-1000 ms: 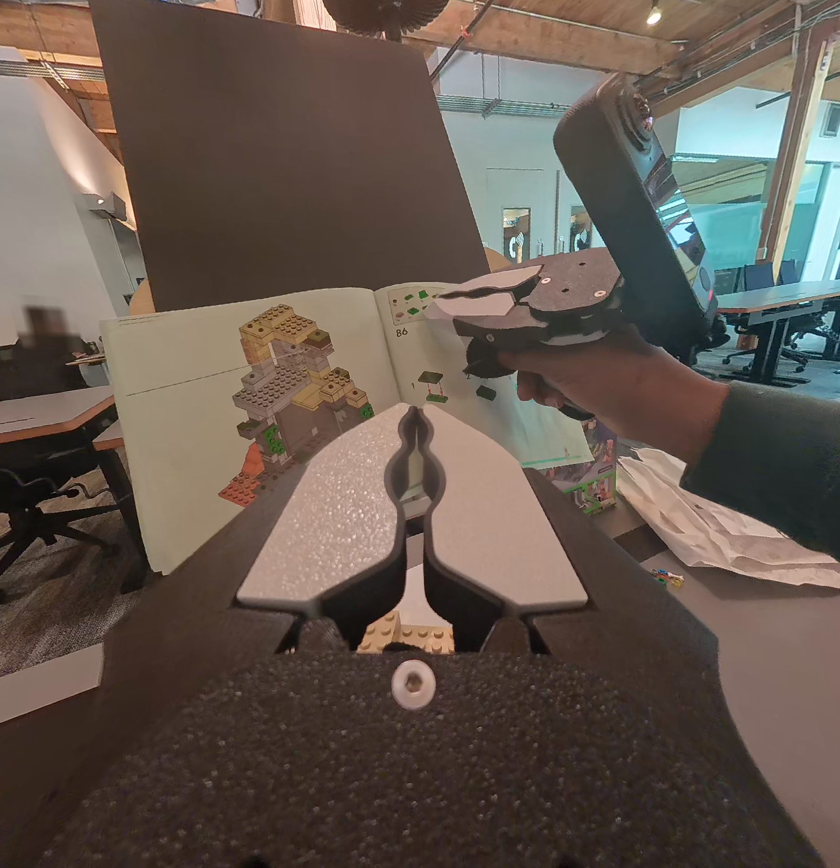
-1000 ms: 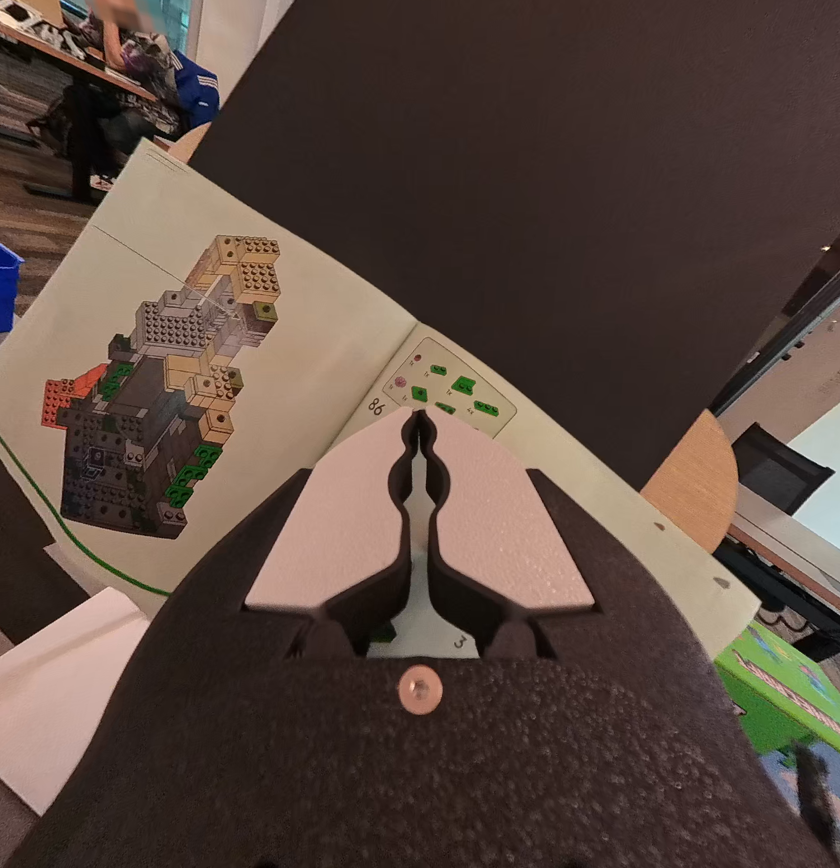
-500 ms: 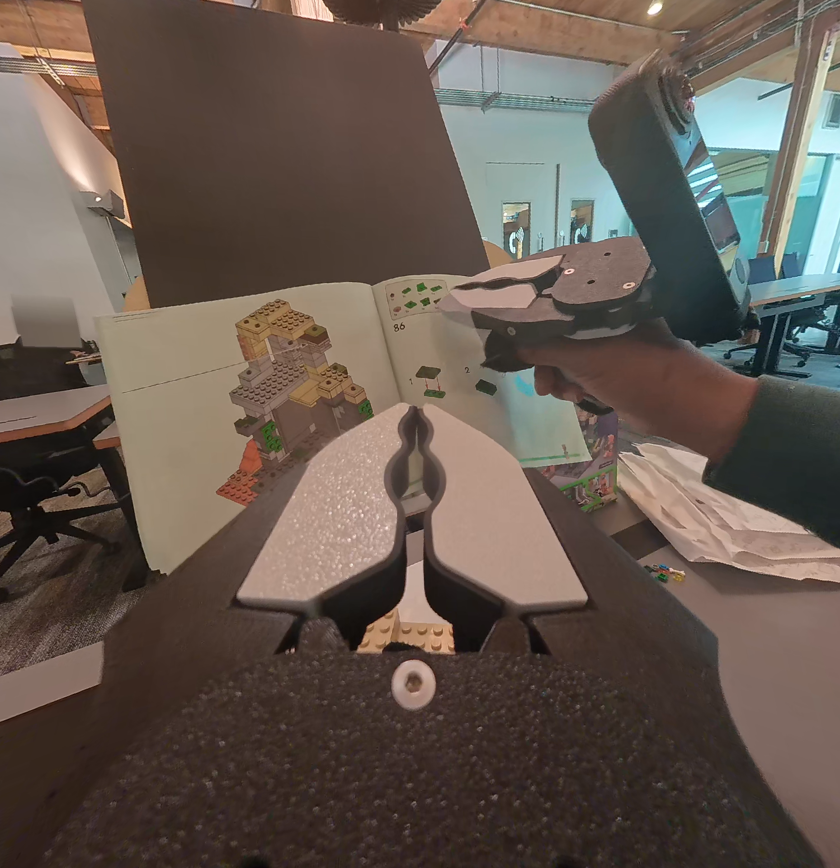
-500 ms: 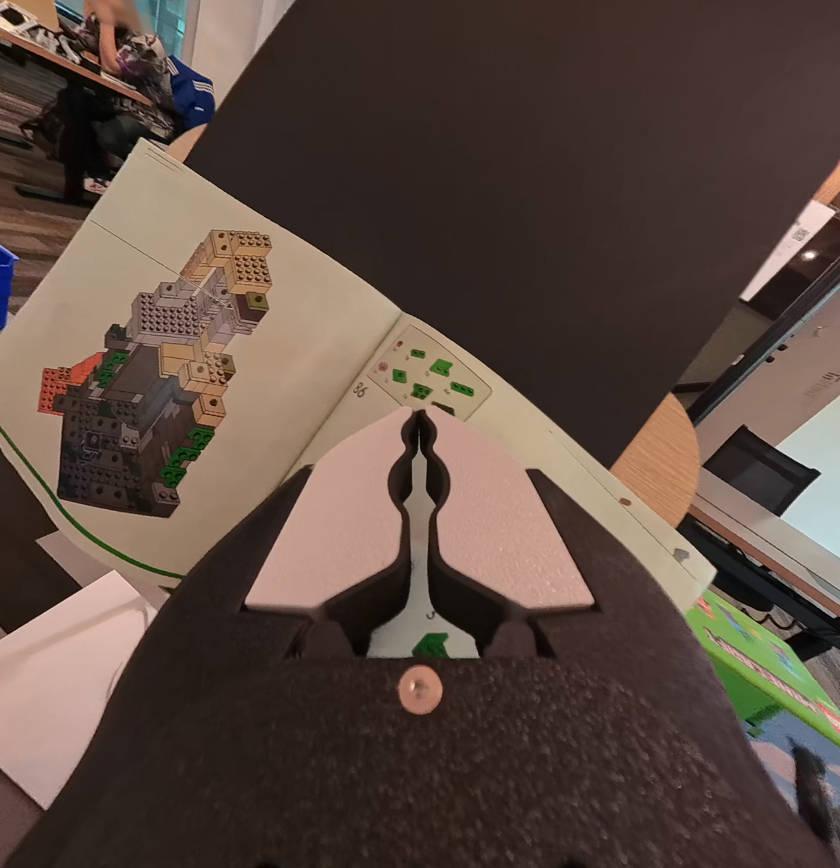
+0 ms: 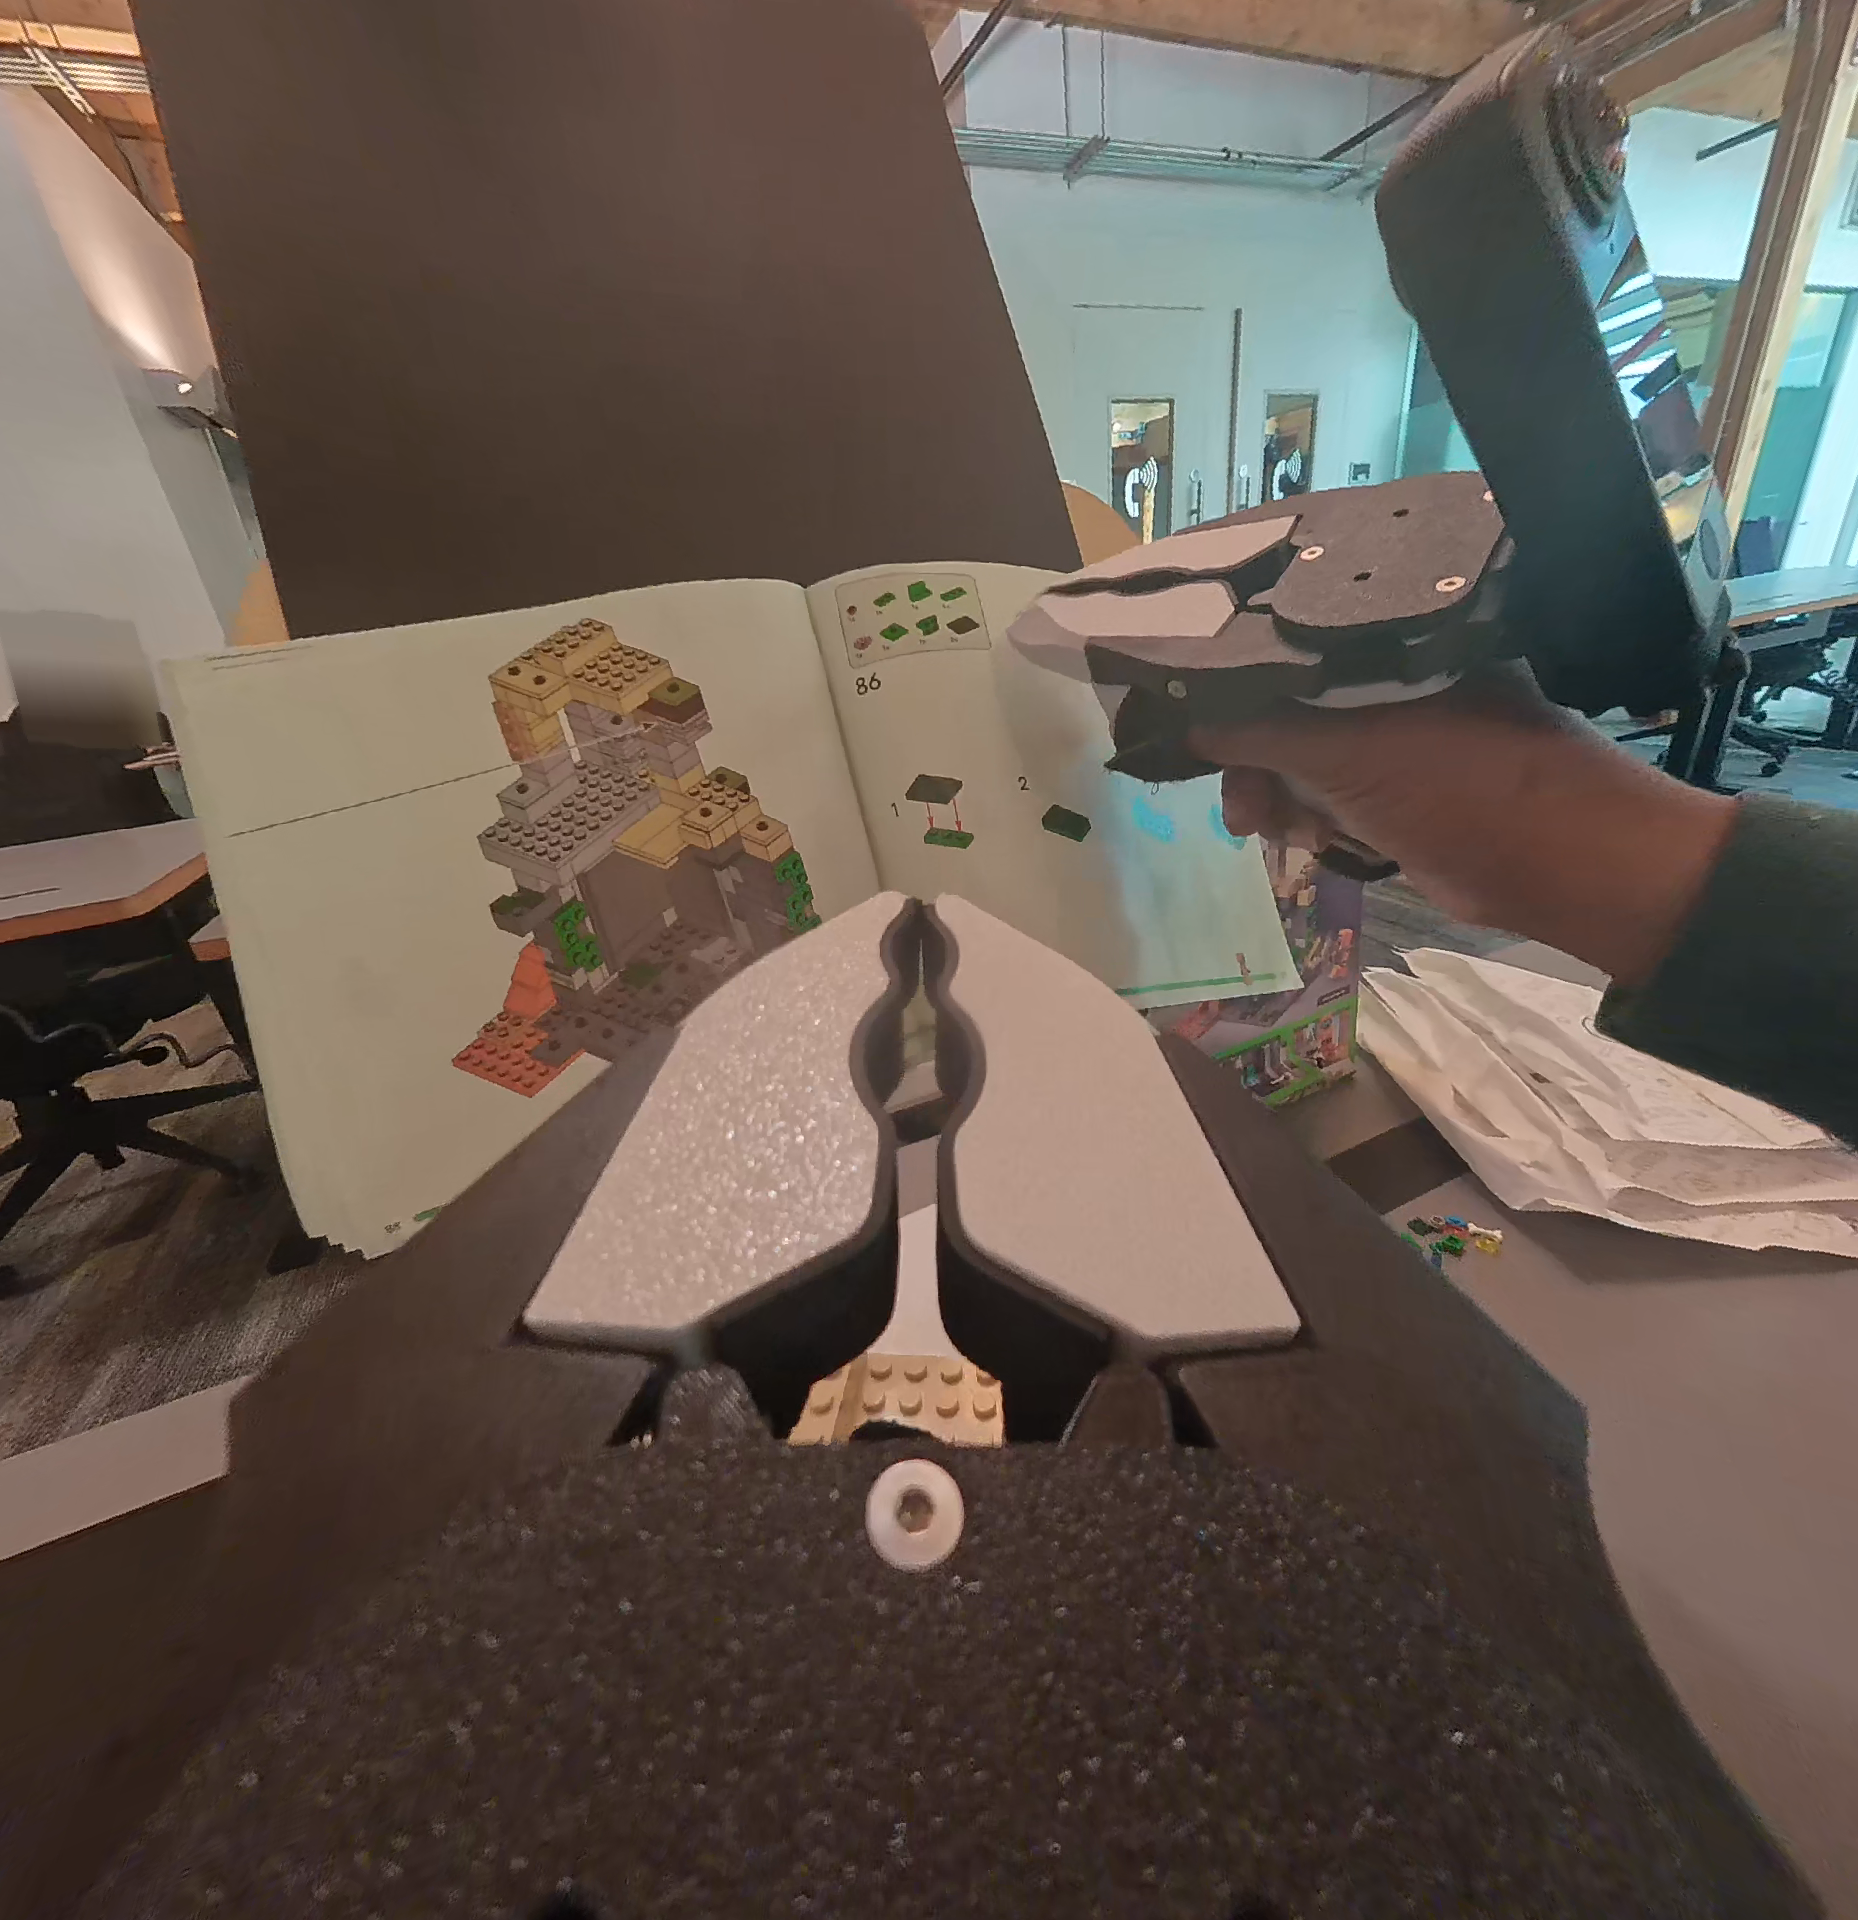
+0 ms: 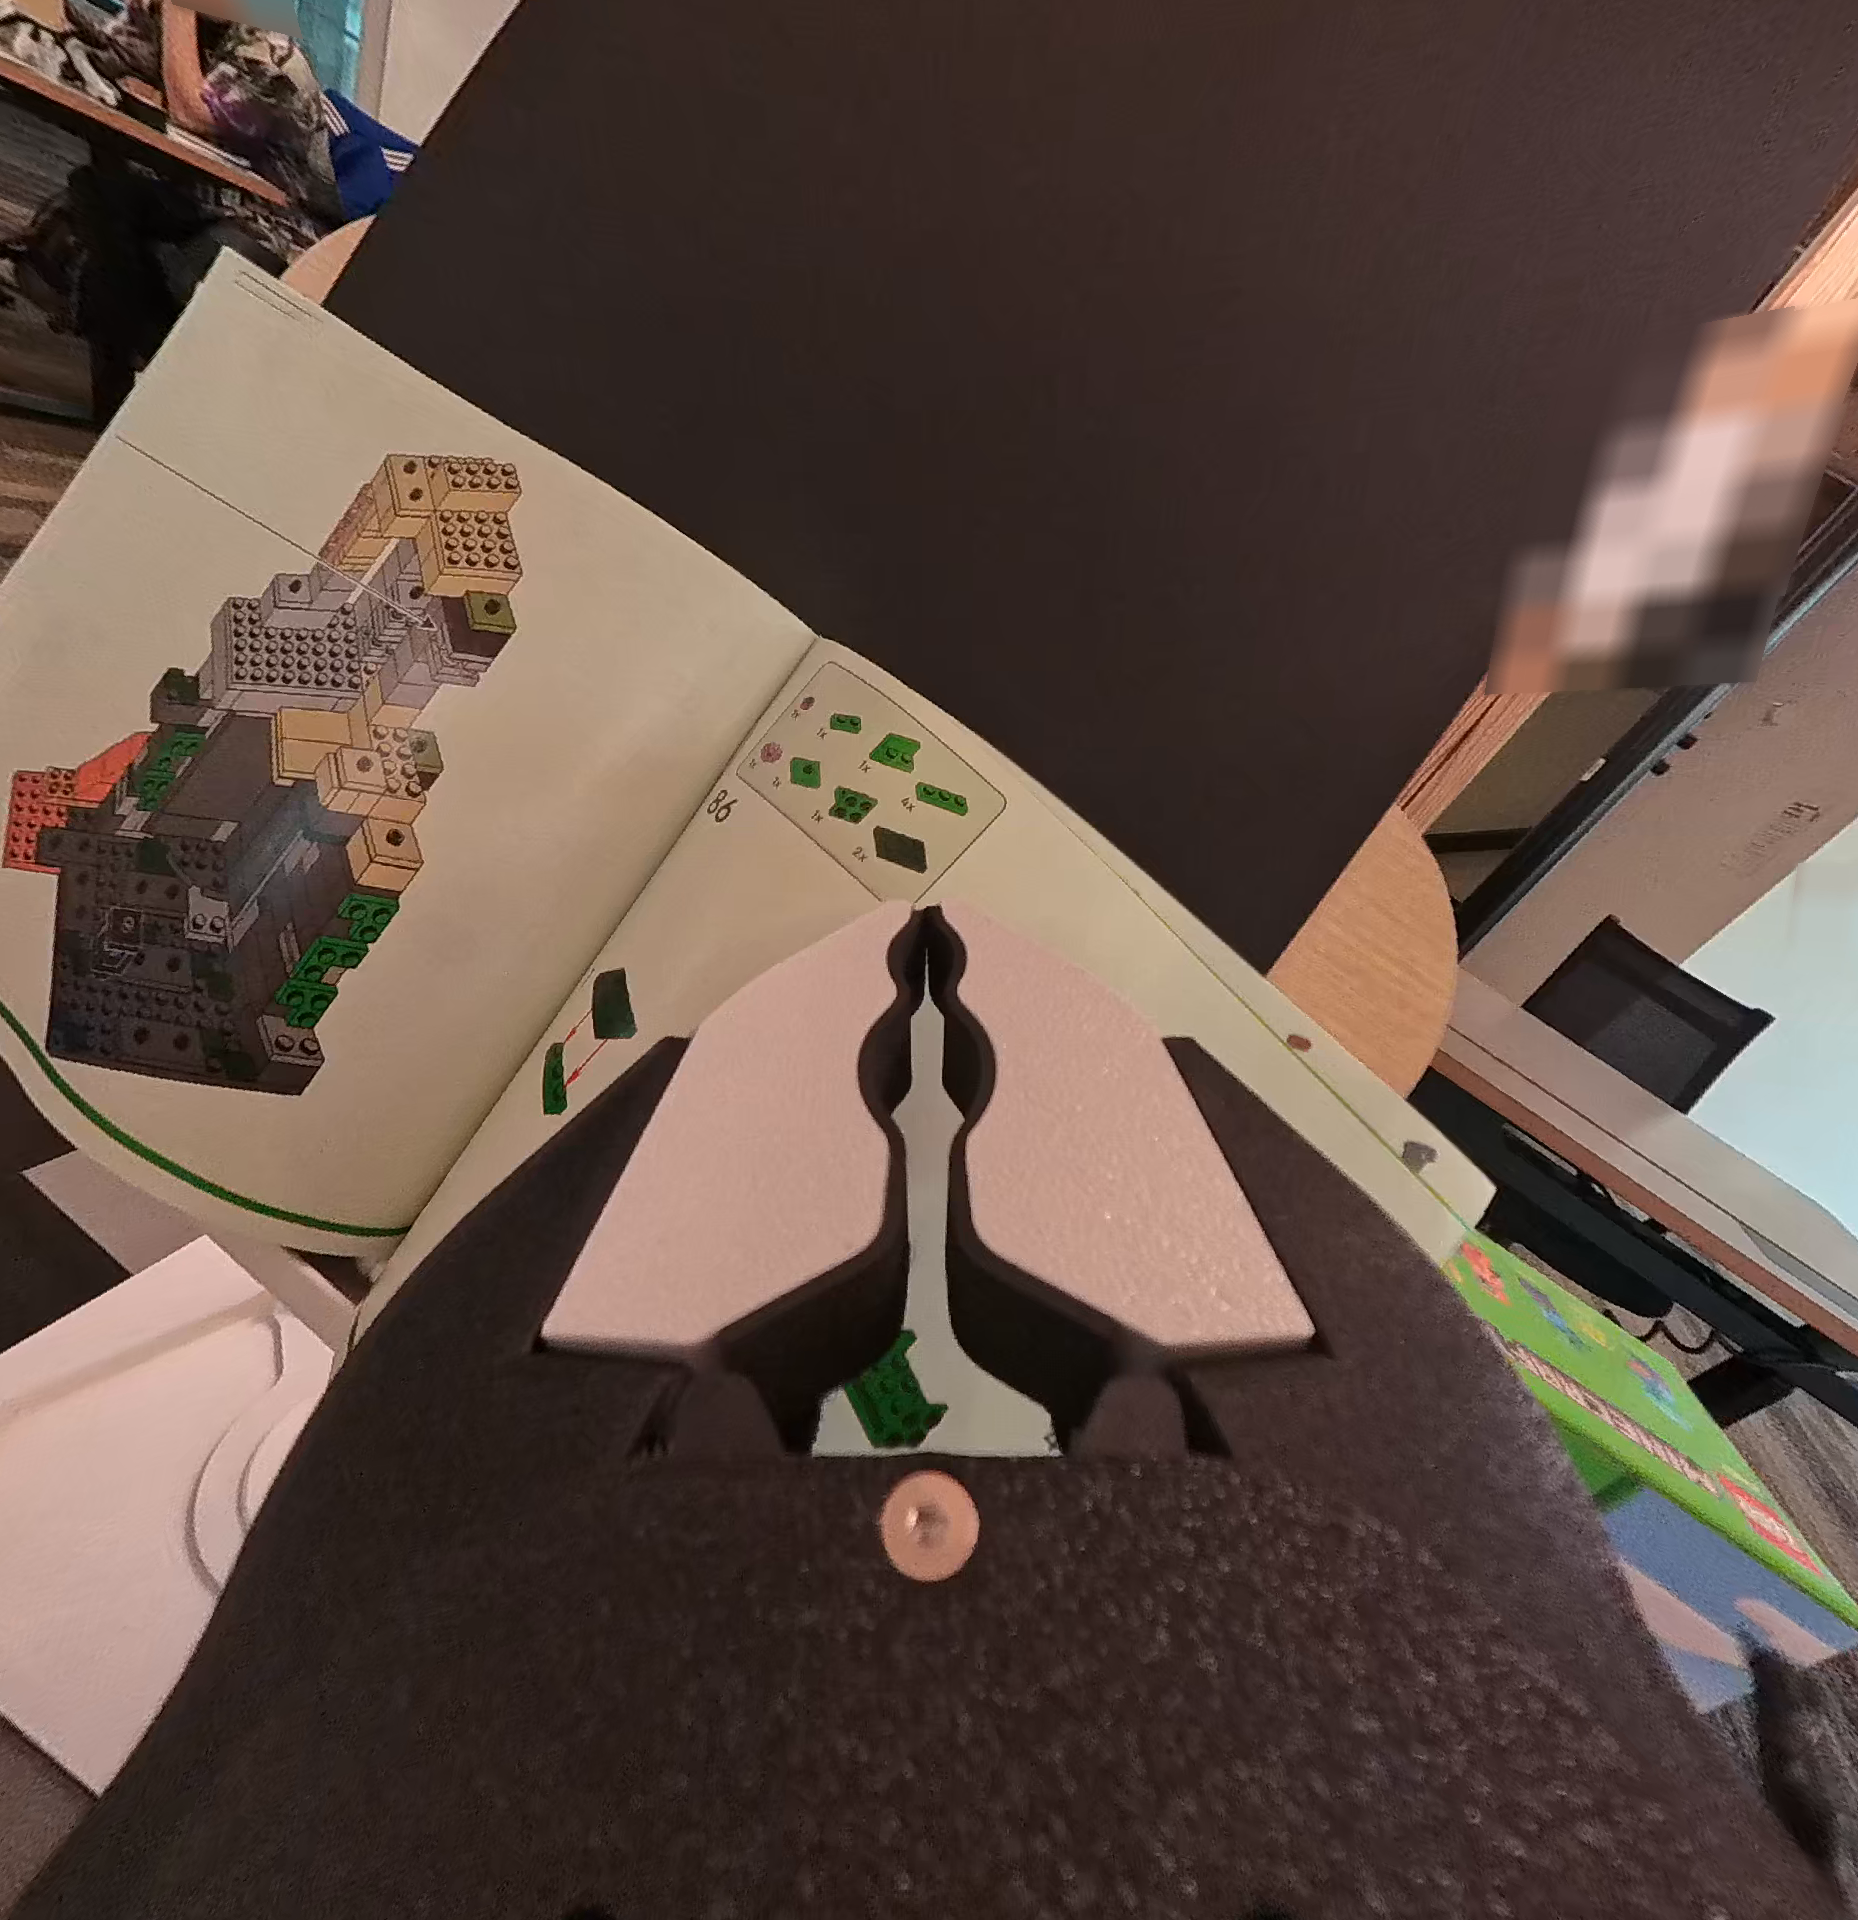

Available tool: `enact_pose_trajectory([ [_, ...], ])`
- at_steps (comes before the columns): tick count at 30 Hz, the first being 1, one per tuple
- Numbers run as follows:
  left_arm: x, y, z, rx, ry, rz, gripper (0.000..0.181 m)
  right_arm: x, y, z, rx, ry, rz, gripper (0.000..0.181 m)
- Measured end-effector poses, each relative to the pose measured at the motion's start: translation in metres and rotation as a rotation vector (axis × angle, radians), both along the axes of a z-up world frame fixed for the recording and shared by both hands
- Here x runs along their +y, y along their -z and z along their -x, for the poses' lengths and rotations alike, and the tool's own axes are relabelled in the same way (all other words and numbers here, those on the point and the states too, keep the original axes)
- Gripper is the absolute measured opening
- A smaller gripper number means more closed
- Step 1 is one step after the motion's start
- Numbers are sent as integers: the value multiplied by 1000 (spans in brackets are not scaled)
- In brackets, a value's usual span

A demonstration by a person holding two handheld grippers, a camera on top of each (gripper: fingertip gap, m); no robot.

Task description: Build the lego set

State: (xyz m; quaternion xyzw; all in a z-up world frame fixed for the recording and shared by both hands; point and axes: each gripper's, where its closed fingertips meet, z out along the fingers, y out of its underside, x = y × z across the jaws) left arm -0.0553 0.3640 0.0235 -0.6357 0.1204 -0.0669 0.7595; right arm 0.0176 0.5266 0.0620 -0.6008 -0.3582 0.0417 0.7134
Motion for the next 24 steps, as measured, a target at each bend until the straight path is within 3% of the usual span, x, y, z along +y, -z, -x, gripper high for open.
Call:
enact_pose_trajectory([
  [1, 1, 1, 0, 1, -2, 2, 0, 1, -1, 0, -2, 0, -1, 0],
  [24, 1, 1, 1, 7, 11, 1, 0, 20, -15, 5, 17, -2, 34, 0],
])
